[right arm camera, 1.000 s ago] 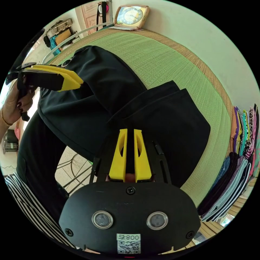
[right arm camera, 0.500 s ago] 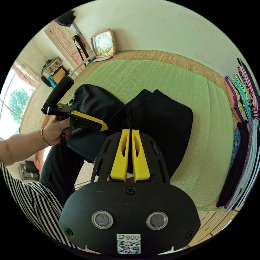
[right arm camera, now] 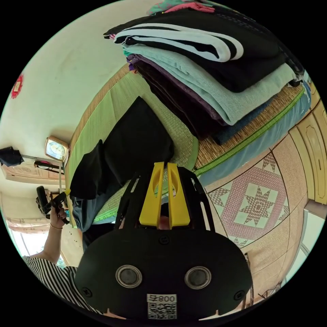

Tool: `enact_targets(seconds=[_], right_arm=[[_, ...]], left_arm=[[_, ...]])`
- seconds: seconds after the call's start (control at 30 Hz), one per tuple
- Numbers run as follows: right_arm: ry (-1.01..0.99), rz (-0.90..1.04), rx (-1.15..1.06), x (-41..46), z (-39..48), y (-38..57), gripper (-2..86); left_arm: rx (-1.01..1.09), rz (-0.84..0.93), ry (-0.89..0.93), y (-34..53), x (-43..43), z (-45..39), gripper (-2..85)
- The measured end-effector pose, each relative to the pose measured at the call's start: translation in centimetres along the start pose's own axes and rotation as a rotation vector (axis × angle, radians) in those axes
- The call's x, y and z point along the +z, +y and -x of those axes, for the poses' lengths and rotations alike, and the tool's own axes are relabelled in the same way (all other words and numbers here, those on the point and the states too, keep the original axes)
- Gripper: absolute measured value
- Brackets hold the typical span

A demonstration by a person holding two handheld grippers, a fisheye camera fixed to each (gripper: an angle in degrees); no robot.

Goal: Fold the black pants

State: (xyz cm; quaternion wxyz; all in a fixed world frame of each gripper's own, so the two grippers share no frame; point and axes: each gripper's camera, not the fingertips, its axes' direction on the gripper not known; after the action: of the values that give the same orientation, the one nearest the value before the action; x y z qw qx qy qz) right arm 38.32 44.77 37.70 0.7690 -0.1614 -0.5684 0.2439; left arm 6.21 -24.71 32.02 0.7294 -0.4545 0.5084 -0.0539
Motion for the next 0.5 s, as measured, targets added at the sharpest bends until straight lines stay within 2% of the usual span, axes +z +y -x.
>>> enact_targets(seconds=[0.07,0.17,0.33,0.5], right_arm=[[0.03,-0.008,-0.008,-0.8,-0.4,1.0,2.5],[-0.033,-0.04,-0.084,-2.5,0.5,2.8,4.6],[-0.134,-0.042,-0.478,-3.8,9.9,6.1,7.8],[-0.11,-0.062,-0.798,-3.1,18.2,9.2,9.8]], left_arm=[[-0.004,-0.014,0.009,-0.4,-0.3,-0.2,1.1],[-0.001,-0.031,0.017,-0.9,-0.7,-0.5,1.0],[0.004,-0.044,0.046,-1.8,-1.2,-1.0,0.9],[-0.005,-0.067,0.074,-2.2,-1.8,-1.0,0.8]])
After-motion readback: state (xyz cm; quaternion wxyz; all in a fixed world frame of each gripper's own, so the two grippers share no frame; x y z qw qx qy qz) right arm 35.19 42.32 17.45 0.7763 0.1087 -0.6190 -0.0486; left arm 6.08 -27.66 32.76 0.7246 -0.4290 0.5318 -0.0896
